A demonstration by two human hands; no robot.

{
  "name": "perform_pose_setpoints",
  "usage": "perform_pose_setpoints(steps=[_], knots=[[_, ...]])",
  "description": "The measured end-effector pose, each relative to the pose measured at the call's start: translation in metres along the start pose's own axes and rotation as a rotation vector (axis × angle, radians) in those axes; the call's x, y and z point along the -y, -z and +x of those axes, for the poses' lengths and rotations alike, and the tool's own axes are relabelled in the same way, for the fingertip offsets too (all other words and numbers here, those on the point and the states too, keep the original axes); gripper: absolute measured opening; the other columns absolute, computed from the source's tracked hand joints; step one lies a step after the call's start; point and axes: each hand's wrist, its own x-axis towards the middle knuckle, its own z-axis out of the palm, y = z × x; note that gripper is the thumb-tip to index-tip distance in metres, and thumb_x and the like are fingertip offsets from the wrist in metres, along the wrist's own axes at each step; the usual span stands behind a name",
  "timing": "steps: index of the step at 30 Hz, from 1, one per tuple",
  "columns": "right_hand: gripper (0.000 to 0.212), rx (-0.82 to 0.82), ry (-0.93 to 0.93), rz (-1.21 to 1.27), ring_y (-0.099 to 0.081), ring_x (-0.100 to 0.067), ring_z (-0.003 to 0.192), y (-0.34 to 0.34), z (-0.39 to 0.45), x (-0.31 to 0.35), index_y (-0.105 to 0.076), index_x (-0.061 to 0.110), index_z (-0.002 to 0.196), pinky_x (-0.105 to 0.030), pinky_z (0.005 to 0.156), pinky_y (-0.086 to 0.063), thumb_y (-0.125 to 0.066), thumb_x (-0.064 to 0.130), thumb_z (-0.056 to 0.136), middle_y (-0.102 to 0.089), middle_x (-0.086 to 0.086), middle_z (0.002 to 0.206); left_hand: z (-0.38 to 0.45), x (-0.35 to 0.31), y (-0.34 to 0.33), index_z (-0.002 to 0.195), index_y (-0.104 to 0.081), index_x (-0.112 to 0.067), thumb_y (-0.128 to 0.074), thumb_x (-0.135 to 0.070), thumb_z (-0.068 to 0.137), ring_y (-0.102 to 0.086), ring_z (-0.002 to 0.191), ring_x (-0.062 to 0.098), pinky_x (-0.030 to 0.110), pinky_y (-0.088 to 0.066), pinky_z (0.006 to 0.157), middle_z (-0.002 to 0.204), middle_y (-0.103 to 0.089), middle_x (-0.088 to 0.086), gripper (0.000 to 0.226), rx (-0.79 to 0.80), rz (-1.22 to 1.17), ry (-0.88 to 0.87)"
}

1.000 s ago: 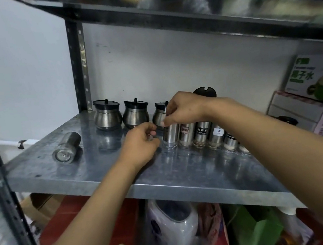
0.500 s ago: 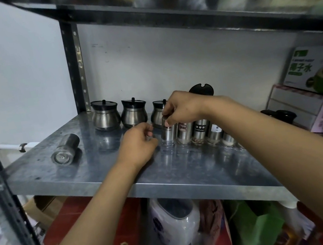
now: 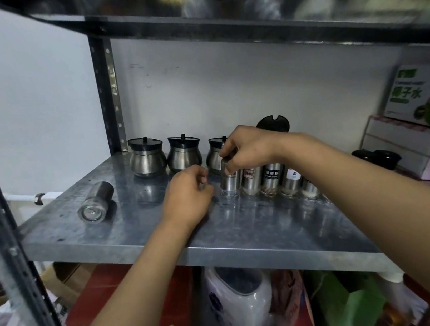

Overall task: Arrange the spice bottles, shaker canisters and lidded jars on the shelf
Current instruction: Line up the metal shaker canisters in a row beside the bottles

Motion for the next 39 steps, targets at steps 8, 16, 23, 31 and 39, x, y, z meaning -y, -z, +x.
perform_pose_setpoints(steps=[8, 16, 23, 31, 39], knots=[[0.036, -0.193, 0.112, 0.115, -0.063, -0.012, 0.102, -0.01, 0.007, 0.029, -0.072, 0.014, 0.111, -0.023, 0.087, -0.05, -0.074, 0.018, 0.075, -0.069, 0.003, 0.111, -0.026, 0.002, 0.039, 0.09, -0.065, -0.018, -0.055, 0.001, 0.084, -0.058, 0.071, 0.004, 0.012, -0.044, 0.066, 0.082, -0.065, -0.003, 0.023, -0.138, -0.325, 0.101], [0.015, -0.225, 0.288, 0.176, -0.064, -0.008, 0.083, -0.063, 0.026, 0.106, -0.077, 0.015, 0.089, -0.022, 0.077, -0.051, -0.069, 0.011, 0.077, -0.073, 0.005, 0.092, -0.046, 0.039, 0.125, 0.103, -0.063, -0.024, -0.054, -0.014, 0.089, -0.061, 0.079, 0.007, 0.023, -0.047, 0.072, 0.09, -0.066, -0.011, 0.019, -0.307, -0.05, 0.043], [0.028, -0.117, 0.288, 0.215, -0.064, -0.018, 0.107, -0.092, 0.037, 0.153, -0.072, 0.016, 0.111, -0.031, 0.096, -0.051, -0.067, 0.014, 0.084, -0.07, -0.002, 0.114, -0.056, 0.066, 0.159, 0.104, -0.064, -0.016, -0.051, -0.013, 0.092, -0.056, 0.087, 0.007, 0.019, -0.037, 0.071, 0.098, -0.066, -0.003, 0.018, -0.353, 0.13, 0.045], [0.035, -0.036, 0.14, 0.221, -0.053, -0.024, 0.128, -0.109, 0.065, 0.162, -0.061, 0.016, 0.13, -0.032, 0.109, -0.041, -0.05, 0.016, 0.096, -0.056, -0.006, 0.14, -0.054, 0.07, 0.168, 0.087, -0.076, -0.021, -0.063, -0.028, 0.087, -0.062, 0.081, 0.017, 0.033, -0.047, 0.071, 0.085, -0.07, 0.0, 0.015, -0.183, 0.221, 0.044], [0.02, -0.028, 0.099, 0.422, -0.062, -0.019, 0.092, -0.115, 0.069, 0.167, -0.073, 0.012, 0.104, -0.023, 0.074, -0.044, -0.056, 0.02, 0.095, -0.069, -0.005, 0.103, -0.055, 0.07, 0.172, 0.086, -0.077, -0.019, -0.061, -0.003, 0.078, -0.065, 0.085, 0.021, 0.033, -0.051, 0.074, 0.089, -0.073, 0.003, 0.024, -0.116, 0.361, -0.024]])
